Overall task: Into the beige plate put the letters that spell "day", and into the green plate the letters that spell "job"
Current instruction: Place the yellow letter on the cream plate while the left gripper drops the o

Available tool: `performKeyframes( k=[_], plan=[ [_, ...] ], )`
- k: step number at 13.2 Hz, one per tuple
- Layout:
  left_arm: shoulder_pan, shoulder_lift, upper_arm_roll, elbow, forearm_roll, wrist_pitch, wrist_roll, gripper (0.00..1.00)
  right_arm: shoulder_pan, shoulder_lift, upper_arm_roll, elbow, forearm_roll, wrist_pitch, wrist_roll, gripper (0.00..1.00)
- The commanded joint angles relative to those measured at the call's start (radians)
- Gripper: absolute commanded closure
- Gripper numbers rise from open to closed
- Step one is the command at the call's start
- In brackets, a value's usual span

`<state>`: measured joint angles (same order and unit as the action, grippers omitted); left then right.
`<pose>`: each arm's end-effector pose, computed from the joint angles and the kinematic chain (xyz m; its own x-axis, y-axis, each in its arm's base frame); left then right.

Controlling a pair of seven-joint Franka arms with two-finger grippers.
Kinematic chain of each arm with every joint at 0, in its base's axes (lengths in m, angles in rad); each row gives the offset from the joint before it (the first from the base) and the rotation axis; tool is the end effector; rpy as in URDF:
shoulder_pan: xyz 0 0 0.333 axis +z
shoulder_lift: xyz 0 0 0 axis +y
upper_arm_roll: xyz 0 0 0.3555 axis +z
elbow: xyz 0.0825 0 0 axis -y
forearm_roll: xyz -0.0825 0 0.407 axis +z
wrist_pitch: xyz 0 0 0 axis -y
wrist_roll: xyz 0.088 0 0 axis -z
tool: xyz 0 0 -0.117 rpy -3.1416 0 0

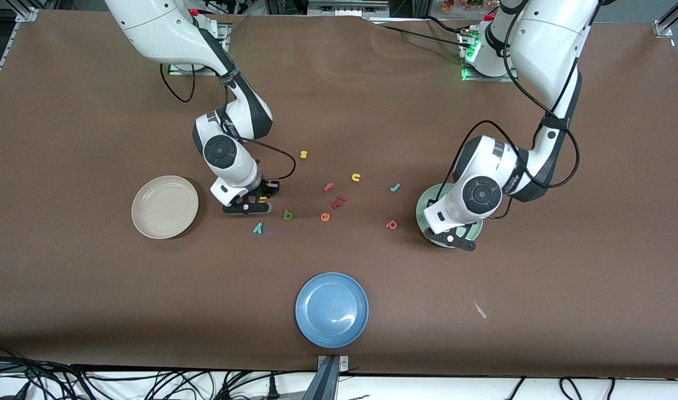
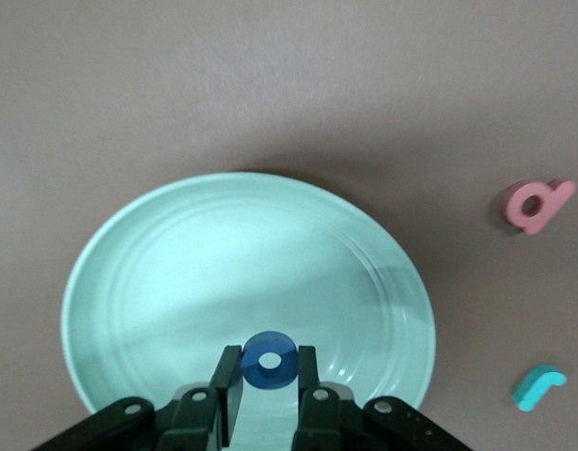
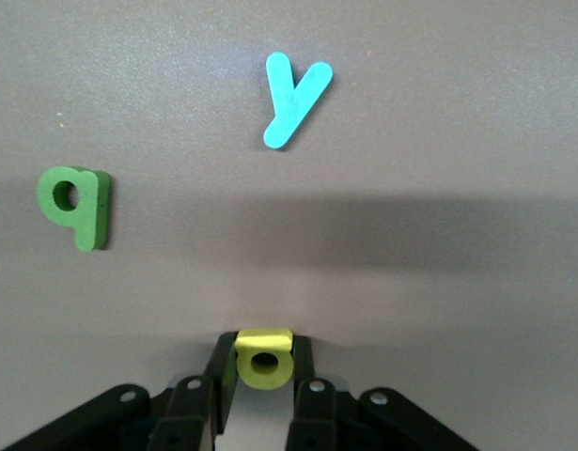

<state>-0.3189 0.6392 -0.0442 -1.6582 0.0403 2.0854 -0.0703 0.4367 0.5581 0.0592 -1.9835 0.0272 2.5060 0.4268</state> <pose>0.6552 -0.2429 0.2278 0.9318 -0.2969 -0.2089 -0.3073 -0.9514 -0.0185 0.5635 0.3036 0.1821 0.9979 0.0392 -0.0518 0.0378 -0.9989 -0.0277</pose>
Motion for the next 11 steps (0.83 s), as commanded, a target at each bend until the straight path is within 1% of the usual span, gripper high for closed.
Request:
performKeyframes(
  k=[1,3,4,5,6,8,9,11],
  plan=[
    [-0.009,0.023,-0.008,0.005,0.026,0.004,0.014,1.00,0.004,0.003,-0.002,0.005,0.005,0.008,0.006,0.77],
    [-0.014,0.027,-0.008,0.005,0.018,0.004,0.009,1.00,-0.001,-0.010,-0.009,0.020,0.005,-0.024,0.003,0.79],
    [-0.008,0.043,-0.008,0.008,0.018,0.005,0.009,0.88,-0.003,-0.026,-0.012,0.028,0.007,-0.048,0.001,0.79],
    [-0.003,0.046,-0.009,0.008,0.016,0.010,0.009,0.69,-0.003,-0.039,-0.027,0.043,0.007,-0.082,0.001,0.79],
    [-0.002,0.045,-0.008,0.012,0.016,0.012,0.009,0.01,-0.003,-0.056,-0.048,0.052,0.005,-0.114,-0.011,0.79],
    [-0.003,0.033,-0.008,0.028,0.016,0.010,0.006,0.00,-0.003,-0.090,-0.091,0.055,0.003,-0.157,-0.049,0.80],
    [0.003,0.017,-0.008,0.034,0.012,0.010,0.007,0.00,-0.003,-0.099,-0.123,0.055,0.003,-0.174,-0.092,0.80],
    [-0.012,0.022,-0.020,0.089,0.013,0.010,0.007,0.00,-0.003,-0.109,-0.186,0.055,0.005,-0.199,-0.179,0.80]
  ],
)
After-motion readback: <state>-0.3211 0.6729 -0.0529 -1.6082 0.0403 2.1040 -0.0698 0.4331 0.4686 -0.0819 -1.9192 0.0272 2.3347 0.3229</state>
